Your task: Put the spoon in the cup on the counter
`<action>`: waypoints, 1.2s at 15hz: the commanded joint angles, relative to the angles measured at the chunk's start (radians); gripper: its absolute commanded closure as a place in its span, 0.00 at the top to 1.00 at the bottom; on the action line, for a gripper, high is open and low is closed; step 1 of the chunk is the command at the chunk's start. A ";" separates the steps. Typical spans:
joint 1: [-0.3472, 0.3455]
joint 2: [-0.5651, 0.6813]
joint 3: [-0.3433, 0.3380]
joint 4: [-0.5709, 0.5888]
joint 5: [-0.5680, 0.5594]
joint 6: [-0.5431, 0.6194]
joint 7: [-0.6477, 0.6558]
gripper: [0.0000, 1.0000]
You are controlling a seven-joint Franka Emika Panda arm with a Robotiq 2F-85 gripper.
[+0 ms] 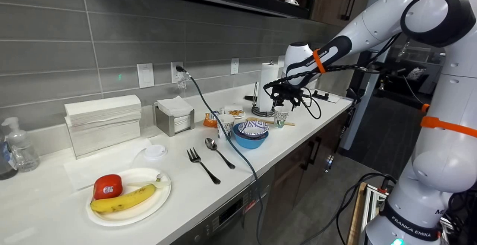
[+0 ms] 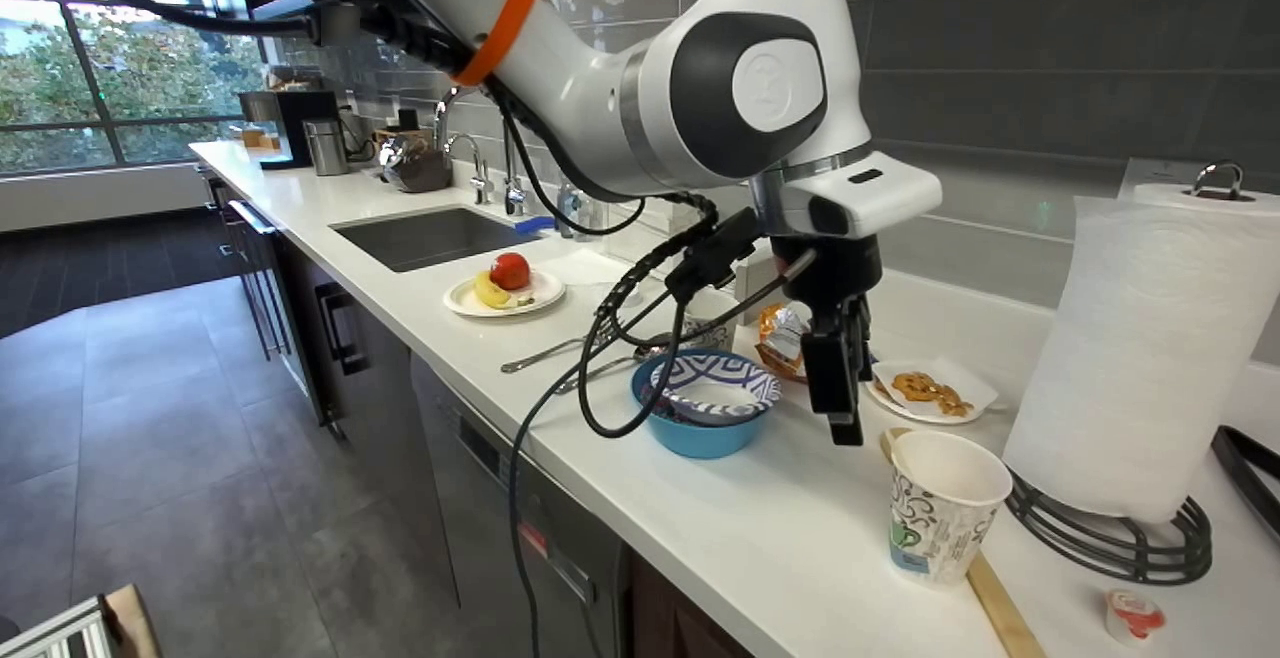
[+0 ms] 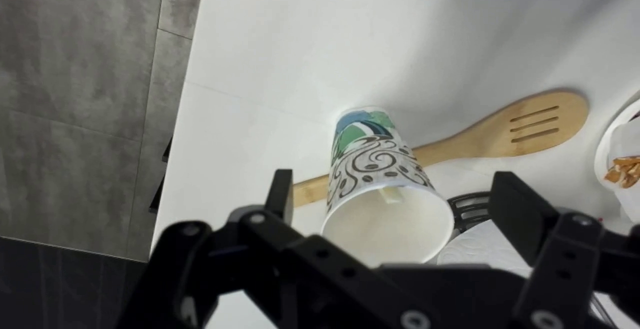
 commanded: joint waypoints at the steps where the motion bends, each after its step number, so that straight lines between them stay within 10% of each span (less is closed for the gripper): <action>1: 0.012 0.040 -0.028 0.006 -0.039 0.065 0.011 1.00; 8: 0.028 0.099 -0.066 0.020 -0.053 0.146 0.011 1.00; 13: 0.049 0.113 -0.086 0.031 -0.062 0.167 0.017 0.49; 18: 0.066 0.115 -0.102 0.042 -0.073 0.162 0.022 0.27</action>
